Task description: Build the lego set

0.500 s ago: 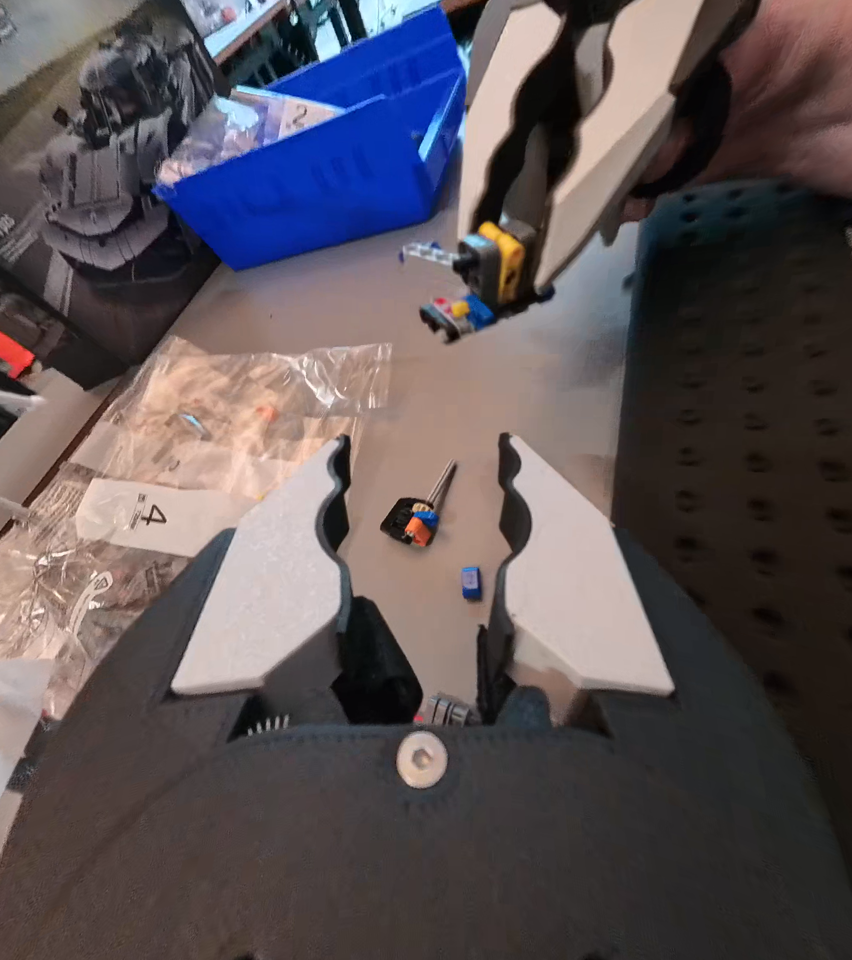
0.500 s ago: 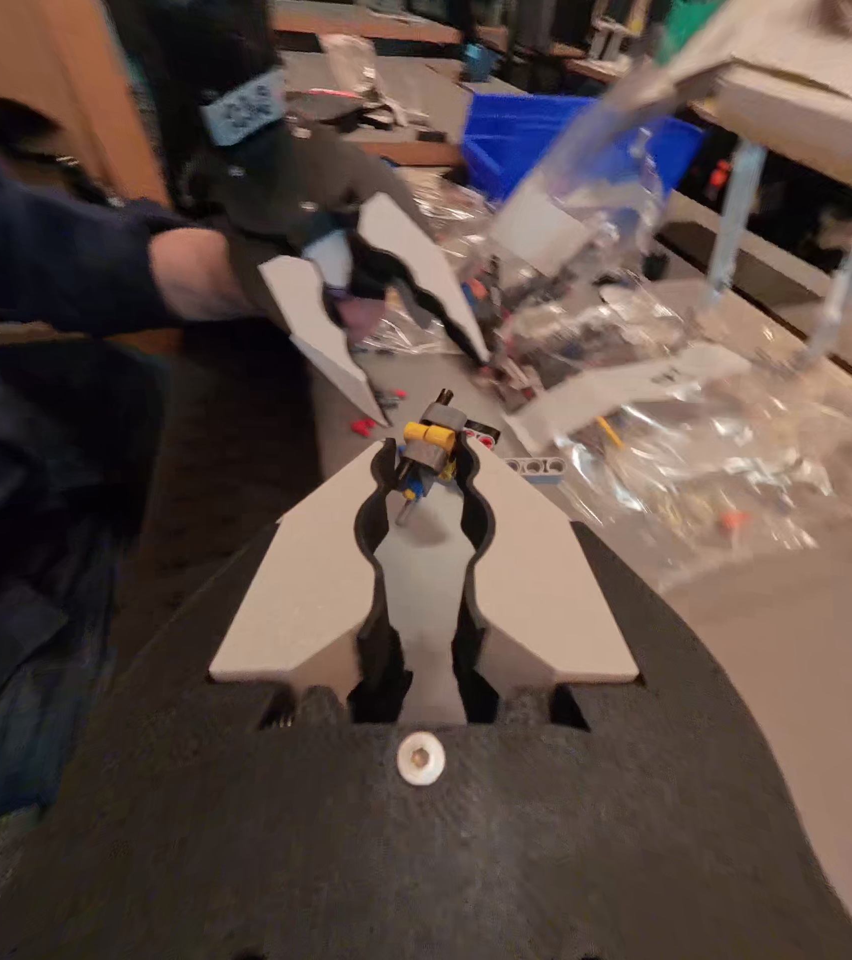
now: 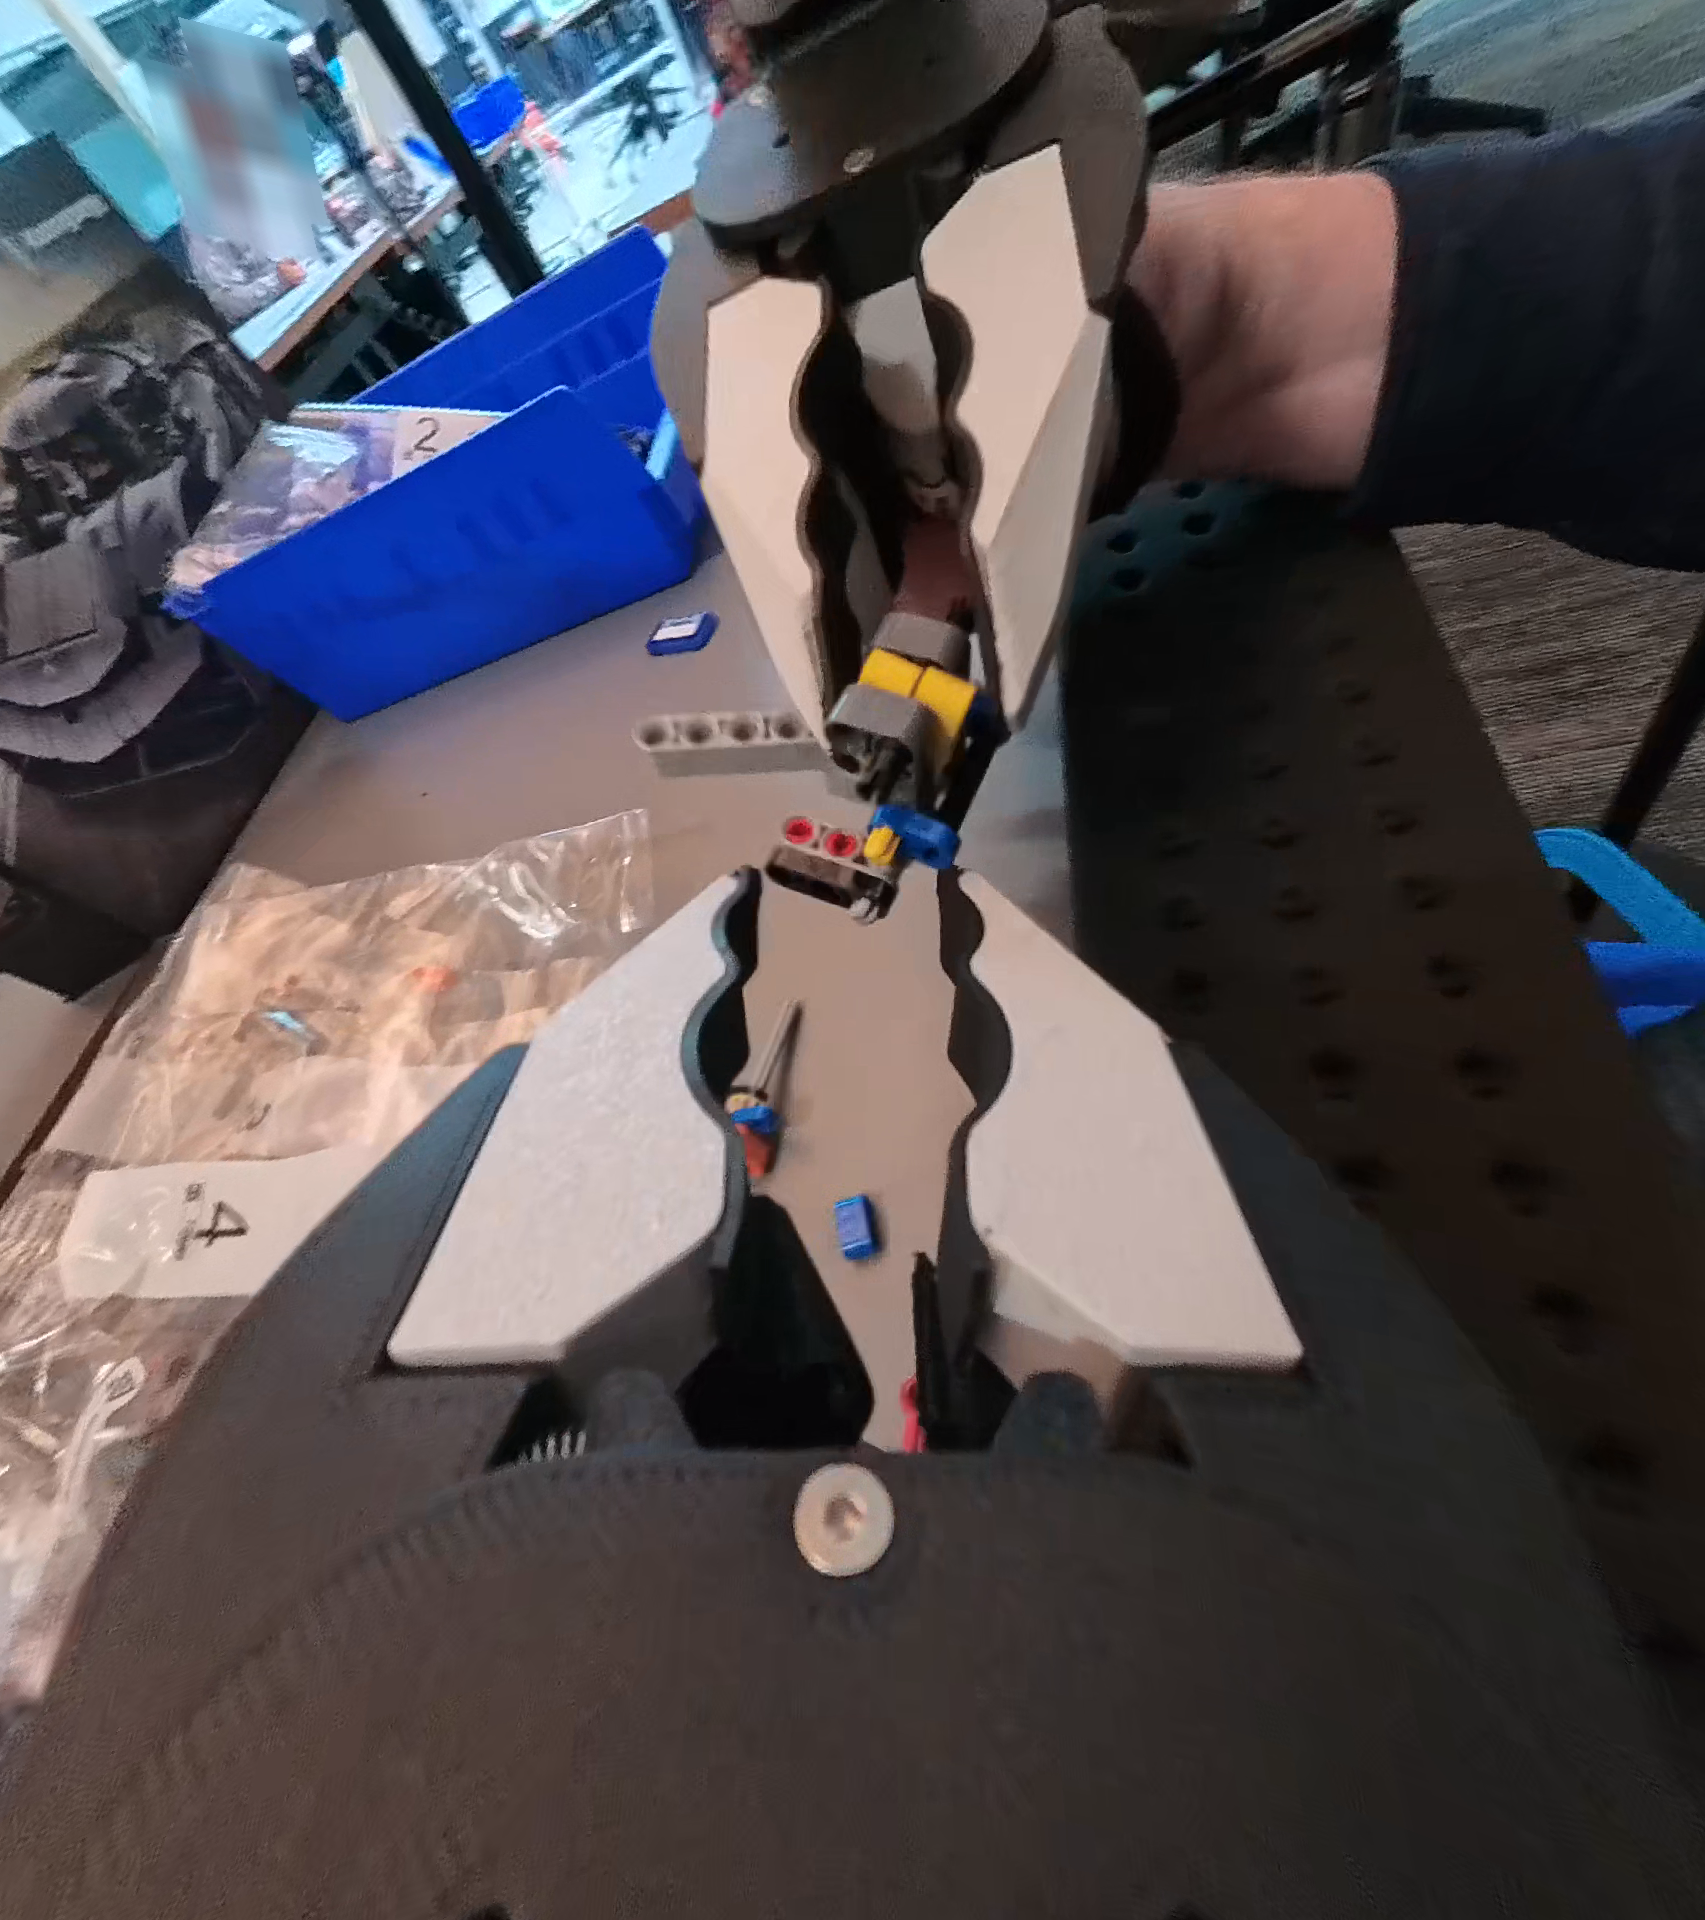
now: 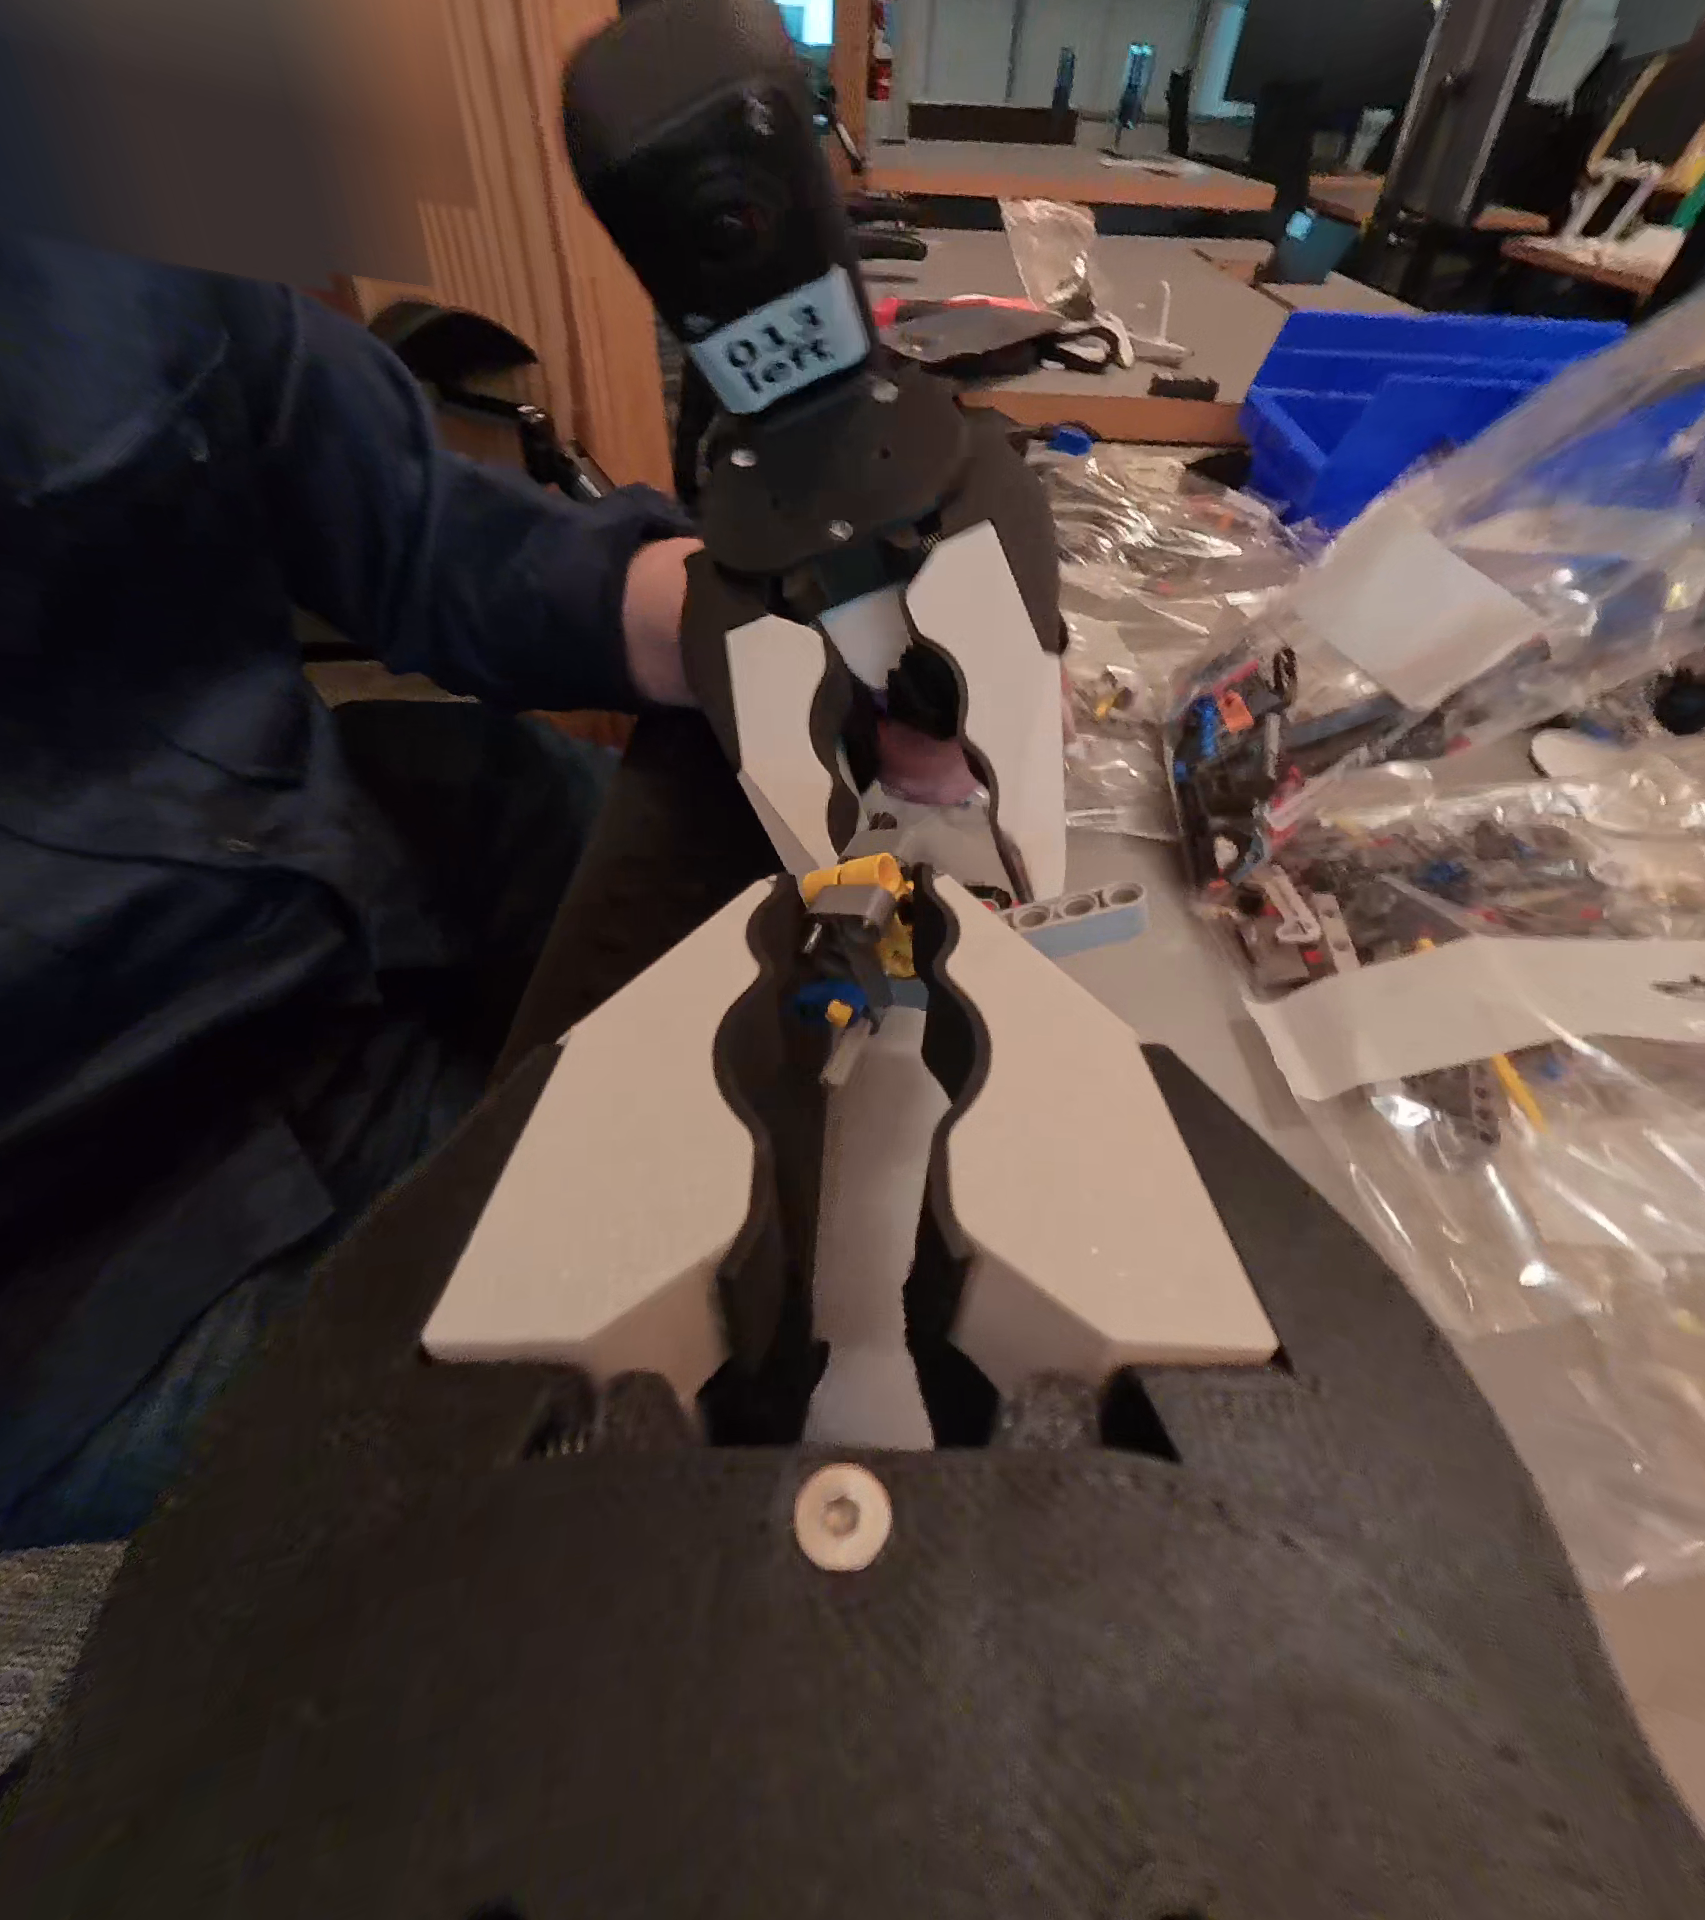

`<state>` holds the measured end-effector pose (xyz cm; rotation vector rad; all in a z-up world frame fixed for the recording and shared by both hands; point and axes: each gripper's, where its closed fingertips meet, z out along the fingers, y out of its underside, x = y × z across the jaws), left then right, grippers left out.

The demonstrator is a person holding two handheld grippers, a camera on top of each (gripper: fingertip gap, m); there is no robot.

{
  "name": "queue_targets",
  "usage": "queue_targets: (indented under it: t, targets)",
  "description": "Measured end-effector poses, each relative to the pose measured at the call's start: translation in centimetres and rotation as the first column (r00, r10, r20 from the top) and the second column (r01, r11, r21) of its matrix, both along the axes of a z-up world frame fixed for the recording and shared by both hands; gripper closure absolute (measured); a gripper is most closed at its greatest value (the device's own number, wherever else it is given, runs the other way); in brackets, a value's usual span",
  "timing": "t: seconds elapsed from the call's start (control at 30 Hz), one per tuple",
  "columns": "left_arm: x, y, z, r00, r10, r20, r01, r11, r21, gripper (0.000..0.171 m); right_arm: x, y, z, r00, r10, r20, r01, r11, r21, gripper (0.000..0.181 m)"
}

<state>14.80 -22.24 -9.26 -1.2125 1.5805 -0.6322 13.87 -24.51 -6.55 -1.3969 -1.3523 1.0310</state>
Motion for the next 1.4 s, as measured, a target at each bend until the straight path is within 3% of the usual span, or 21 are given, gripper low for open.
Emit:
queue_targets:
  t: [0.17, 0.3, 0.53, 1.0, 1.17, 1.3, 1.4]
  targets:
    - [0.3, 0.5, -0.7, 0.999, 0.041, -0.033, -0.040, 0.998, 0.044, 0.125, 0.0, 0.8, -1.8, 0.997, -0.032, 0.068, 0.033, 0.999, -0.014, 0.162]
    - [-0.2, 0.9, -0.4, 1.000, 0.027, -0.002, -0.027, 0.993, -0.112, 0.113, -0.3, 0.6, -1.4, 0.998, -0.034, 0.049, 0.033, 0.999, 0.030, 0.163]
    - [0.3, -0.6, -0.9, 0.999, -0.029, -0.035, 0.029, 0.999, -0.017, 0.136, -0.7, 0.1, -0.9, 1.000, 0.008, 0.003, -0.008, 1.000, -0.022, 0.163]
    - [0.1, -0.5, -2.0, 0.997, -0.043, -0.059, 0.021, 0.942, -0.334, 0.137, -1.4, 1.5, -1.0, 0.989, -0.133, 0.063, 0.121, 0.977, 0.175, 0.168]
    - [-0.1, 0.5, -1.6, 0.999, 0.016, -0.048, -0.030, 0.956, -0.292, 0.137, -1.0, 2.4, -0.9, 0.985, -0.171, 0.040, 0.164, 0.976, 0.142, 0.168]
    - [-0.3, 1.7, -1.4, 0.993, 0.101, -0.060, -0.108, 0.984, -0.139, 0.138, -0.5, 3.1, -1.3, 0.977, -0.206, 0.047, 0.199, 0.973, 0.116, 0.167]
    - [-0.4, 2.1, -1.0, 0.991, 0.126, -0.045, -0.131, 0.985, -0.110, 0.139, -0.1, 3.4, -1.4, 0.971, -0.231, 0.052, 0.225, 0.968, 0.114, 0.167]
